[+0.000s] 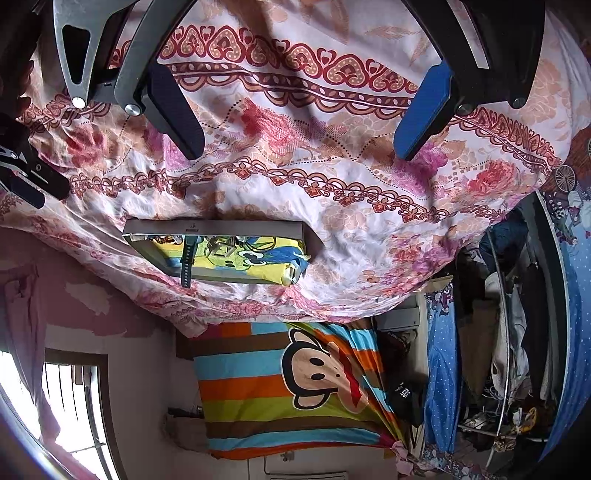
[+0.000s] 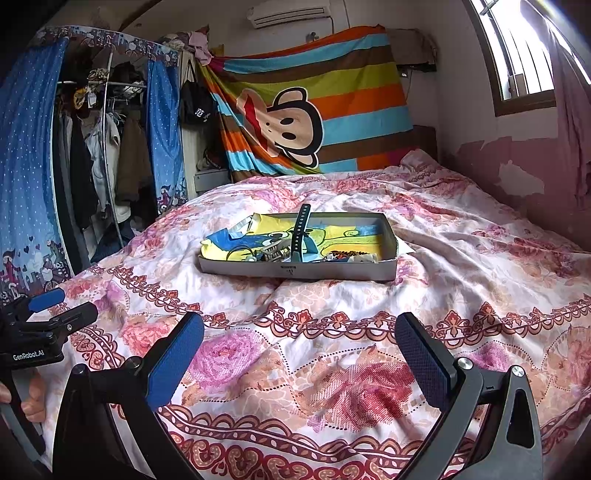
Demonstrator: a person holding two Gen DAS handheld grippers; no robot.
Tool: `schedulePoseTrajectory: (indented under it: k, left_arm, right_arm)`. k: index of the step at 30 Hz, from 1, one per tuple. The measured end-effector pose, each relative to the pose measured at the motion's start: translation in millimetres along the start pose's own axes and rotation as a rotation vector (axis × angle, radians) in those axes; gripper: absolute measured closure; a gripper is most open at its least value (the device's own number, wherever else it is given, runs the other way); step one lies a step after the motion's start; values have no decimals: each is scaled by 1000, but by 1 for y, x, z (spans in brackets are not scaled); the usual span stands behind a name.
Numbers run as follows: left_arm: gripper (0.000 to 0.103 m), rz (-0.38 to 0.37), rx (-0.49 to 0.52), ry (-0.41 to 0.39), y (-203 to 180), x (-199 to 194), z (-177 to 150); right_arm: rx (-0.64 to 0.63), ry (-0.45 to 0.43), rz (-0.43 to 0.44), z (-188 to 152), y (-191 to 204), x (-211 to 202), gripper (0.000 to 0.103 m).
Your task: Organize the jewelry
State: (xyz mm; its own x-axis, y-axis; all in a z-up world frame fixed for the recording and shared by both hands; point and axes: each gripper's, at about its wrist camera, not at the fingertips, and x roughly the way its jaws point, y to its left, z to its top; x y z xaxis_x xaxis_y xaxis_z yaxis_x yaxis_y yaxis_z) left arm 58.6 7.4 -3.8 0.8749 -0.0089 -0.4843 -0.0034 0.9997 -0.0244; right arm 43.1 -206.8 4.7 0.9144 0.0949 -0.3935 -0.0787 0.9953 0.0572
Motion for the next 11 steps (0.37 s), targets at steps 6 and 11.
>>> schedulePoseTrajectory:
  k: [6, 11]
  left_arm:
    - [0, -1, 15, 20, -1, 4, -3]
    - [0, -3, 14, 27, -2, 5, -4]
  right_arm:
    - [0, 4, 1, -1, 1, 1, 2]
    - [1, 9, 2, -3, 1, 2, 2]
